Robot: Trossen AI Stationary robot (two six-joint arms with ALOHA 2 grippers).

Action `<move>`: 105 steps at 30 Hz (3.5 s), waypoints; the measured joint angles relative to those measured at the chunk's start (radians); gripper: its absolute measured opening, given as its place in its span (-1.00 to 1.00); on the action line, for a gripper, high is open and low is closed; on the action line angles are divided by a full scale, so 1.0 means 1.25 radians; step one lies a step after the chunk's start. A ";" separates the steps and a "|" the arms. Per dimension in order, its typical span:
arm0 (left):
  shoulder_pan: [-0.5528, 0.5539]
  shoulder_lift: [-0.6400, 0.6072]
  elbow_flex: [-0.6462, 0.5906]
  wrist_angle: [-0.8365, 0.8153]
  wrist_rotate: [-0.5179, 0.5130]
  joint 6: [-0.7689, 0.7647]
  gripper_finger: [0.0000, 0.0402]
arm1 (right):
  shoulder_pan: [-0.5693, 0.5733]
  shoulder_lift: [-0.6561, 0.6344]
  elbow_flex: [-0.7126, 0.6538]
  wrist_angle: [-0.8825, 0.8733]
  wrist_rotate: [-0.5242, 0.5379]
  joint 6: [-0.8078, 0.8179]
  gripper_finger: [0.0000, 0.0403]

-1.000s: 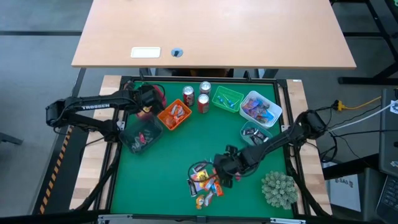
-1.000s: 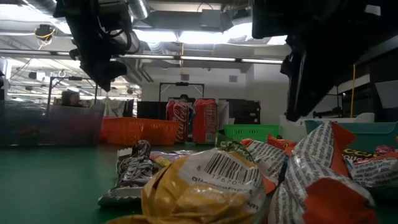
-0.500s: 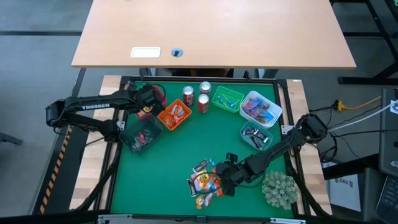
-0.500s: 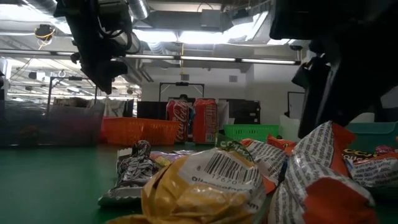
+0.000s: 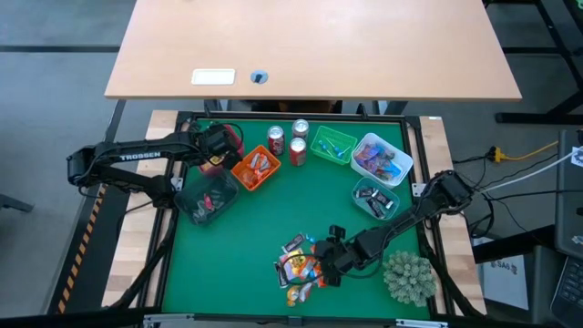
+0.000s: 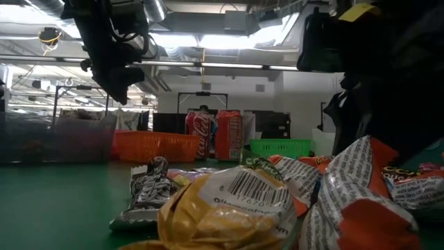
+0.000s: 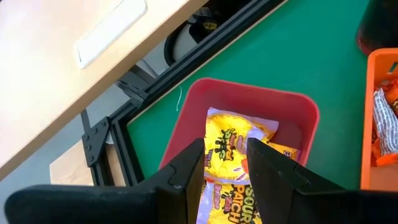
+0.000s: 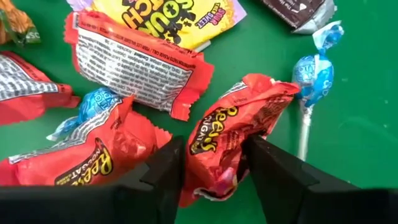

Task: Sort candy
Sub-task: Put the orange chocolate into the orange bin, then put the brown chocolate into the blue bin

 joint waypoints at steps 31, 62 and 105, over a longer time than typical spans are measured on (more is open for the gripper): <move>-0.166 -0.047 0.000 0.119 0.421 -0.017 -0.45 | -0.204 -0.008 0.239 -0.170 0.048 -0.380 -0.75; -0.616 -0.016 0.001 0.353 0.391 -0.210 -0.45 | -0.568 0.120 0.243 0.348 -0.090 -0.547 -0.75; -0.716 0.401 0.000 0.976 0.417 -0.028 -0.45 | -0.562 -0.364 0.244 -0.264 -0.155 -0.553 0.04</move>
